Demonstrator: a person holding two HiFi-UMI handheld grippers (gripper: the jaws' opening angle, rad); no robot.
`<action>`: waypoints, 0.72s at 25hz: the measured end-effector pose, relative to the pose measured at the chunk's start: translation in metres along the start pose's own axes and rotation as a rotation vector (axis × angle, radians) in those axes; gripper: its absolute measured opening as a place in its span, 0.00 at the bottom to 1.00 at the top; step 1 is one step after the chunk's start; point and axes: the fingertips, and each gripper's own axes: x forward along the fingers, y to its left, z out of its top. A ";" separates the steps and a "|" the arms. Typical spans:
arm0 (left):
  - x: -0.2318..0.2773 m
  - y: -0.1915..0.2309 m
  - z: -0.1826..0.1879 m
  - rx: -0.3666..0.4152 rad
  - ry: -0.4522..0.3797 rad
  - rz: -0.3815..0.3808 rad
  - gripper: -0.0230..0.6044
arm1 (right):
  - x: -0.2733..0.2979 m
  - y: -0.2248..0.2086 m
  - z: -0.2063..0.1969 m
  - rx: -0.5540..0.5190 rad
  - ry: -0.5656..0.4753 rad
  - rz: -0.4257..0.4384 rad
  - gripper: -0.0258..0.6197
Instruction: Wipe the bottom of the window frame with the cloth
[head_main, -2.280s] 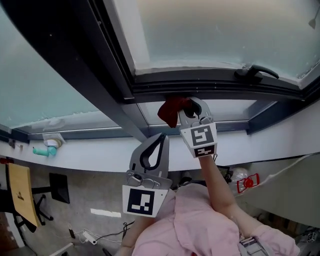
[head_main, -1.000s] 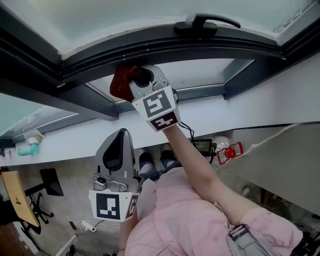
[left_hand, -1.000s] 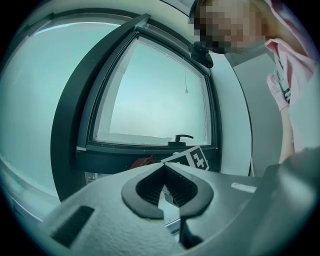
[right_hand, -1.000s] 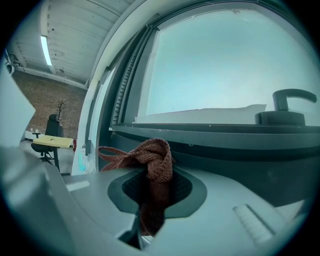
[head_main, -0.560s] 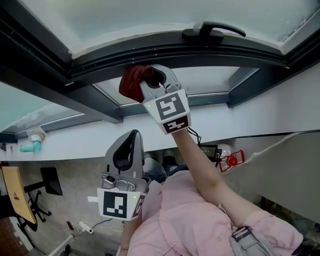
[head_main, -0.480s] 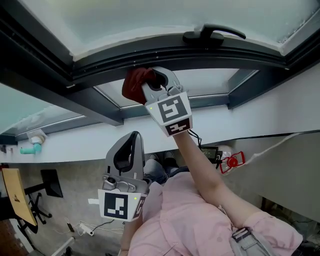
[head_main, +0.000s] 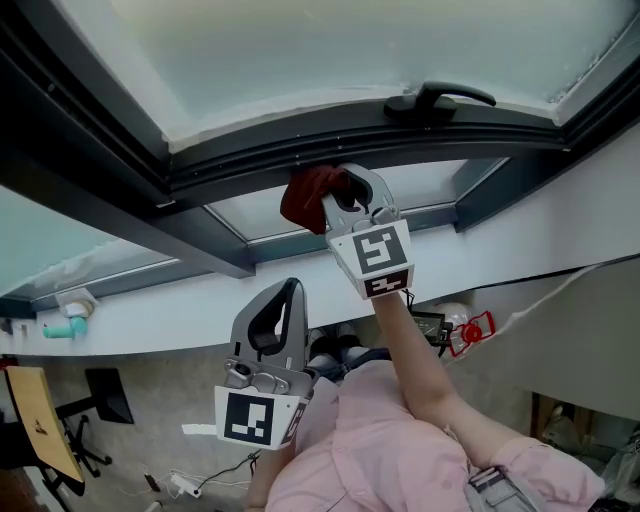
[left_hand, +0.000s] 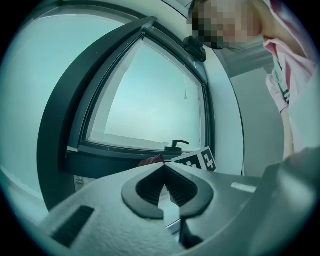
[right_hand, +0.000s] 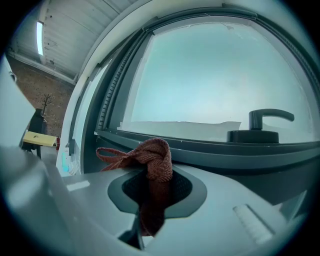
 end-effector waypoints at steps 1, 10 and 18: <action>0.000 -0.001 0.000 -0.009 -0.004 -0.015 0.04 | -0.001 -0.002 0.000 -0.002 0.003 -0.011 0.14; -0.016 0.001 -0.008 -0.010 -0.006 -0.092 0.04 | -0.004 -0.008 -0.001 0.011 -0.007 -0.105 0.14; -0.023 0.011 -0.001 -0.013 -0.023 -0.084 0.04 | -0.004 -0.008 -0.004 -0.012 0.001 -0.119 0.14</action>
